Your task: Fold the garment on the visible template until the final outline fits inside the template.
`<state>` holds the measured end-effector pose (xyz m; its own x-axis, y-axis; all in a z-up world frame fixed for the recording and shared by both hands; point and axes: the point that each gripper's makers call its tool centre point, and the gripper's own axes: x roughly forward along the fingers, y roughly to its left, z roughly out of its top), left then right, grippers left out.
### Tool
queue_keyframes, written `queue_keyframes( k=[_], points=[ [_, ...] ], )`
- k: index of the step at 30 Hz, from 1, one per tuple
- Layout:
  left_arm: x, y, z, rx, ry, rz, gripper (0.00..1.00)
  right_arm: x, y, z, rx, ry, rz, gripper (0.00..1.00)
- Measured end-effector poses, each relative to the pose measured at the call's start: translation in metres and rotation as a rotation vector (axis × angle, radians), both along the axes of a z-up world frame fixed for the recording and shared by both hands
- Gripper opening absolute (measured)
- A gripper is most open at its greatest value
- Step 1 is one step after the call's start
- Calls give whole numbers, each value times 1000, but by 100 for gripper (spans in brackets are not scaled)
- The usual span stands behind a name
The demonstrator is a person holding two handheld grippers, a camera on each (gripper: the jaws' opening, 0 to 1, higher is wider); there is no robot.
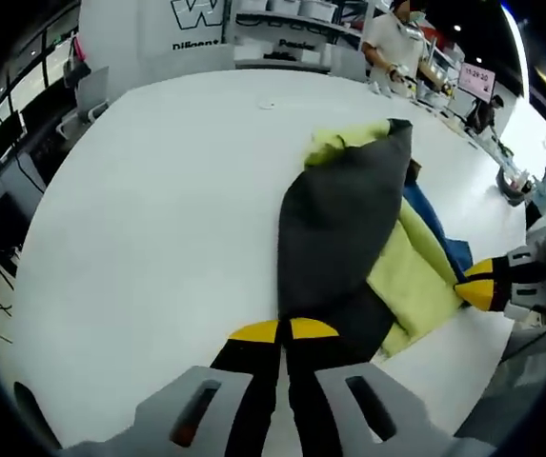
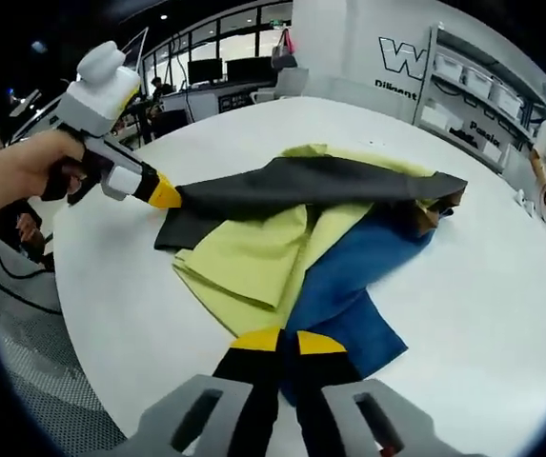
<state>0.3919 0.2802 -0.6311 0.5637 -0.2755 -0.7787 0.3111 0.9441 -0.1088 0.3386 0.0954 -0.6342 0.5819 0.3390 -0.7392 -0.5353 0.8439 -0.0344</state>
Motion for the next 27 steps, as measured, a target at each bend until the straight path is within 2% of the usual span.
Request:
queue_keyframes(
  k=[5, 12, 15, 17, 27],
  points=[
    [4, 5, 7, 3, -6, 2, 1, -5, -11, 3, 0, 17, -19, 0],
    [21, 14, 27, 25, -61, 14, 1, -15, -30, 5, 11, 39, -46, 0],
    [29, 20, 34, 33, -78, 26, 1, -23, -35, 4, 51, 77, -74, 0],
    [34, 23, 38, 39, -88, 32, 1, -26, -39, 3, 47, 94, -87, 0],
    [61, 46, 47, 38, -108, 88, 1, -36, -44, 1, 46, 139, -127, 0]
  ],
)
